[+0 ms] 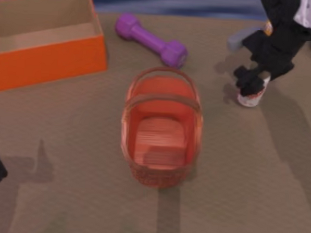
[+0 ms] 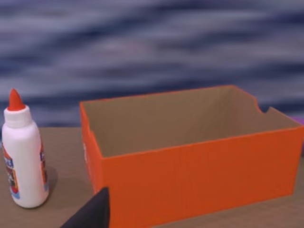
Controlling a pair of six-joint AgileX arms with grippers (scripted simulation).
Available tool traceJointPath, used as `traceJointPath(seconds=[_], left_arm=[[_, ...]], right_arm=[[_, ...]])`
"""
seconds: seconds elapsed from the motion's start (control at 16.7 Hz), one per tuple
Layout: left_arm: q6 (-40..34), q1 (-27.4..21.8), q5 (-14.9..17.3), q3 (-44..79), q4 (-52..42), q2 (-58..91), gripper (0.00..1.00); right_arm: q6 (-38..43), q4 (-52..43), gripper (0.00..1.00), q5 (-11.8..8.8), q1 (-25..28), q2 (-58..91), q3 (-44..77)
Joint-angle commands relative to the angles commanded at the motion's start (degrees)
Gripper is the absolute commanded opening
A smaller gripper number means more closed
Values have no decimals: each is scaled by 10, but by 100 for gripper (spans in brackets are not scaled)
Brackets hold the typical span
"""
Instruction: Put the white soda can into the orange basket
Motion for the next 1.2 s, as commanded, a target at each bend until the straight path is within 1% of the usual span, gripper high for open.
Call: traceJointPath(seconds=[0.12, 0.24, 0.36, 0.72, 0.9, 1.02, 1.08, 1.2], left_arm=[[0, 0, 0, 0, 0, 0, 100], [0, 0, 0, 0, 0, 0, 100], [0, 0, 0, 0, 0, 0, 100], [0, 0, 0, 0, 0, 0, 100], [0, 0, 0, 0, 0, 0, 100], [0, 0, 0, 0, 0, 0, 100], [0, 0, 0, 0, 0, 0, 100], [0, 0, 0, 0, 0, 0, 100]], right_arm=[[23, 79, 0, -46, 6, -13, -31], [50, 175, 0, -99, 12, -29, -68], [80, 284, 0, -158, 20, -46, -110], [182, 642, 0, -346, 42, -114, -259], [229, 808, 0, -432, 52, -154, -331], [255, 900, 0, -482, 58, -179, -373], [266, 938, 0, -504, 61, -190, -391], [283, 996, 0, -539, 65, -210, -419]])
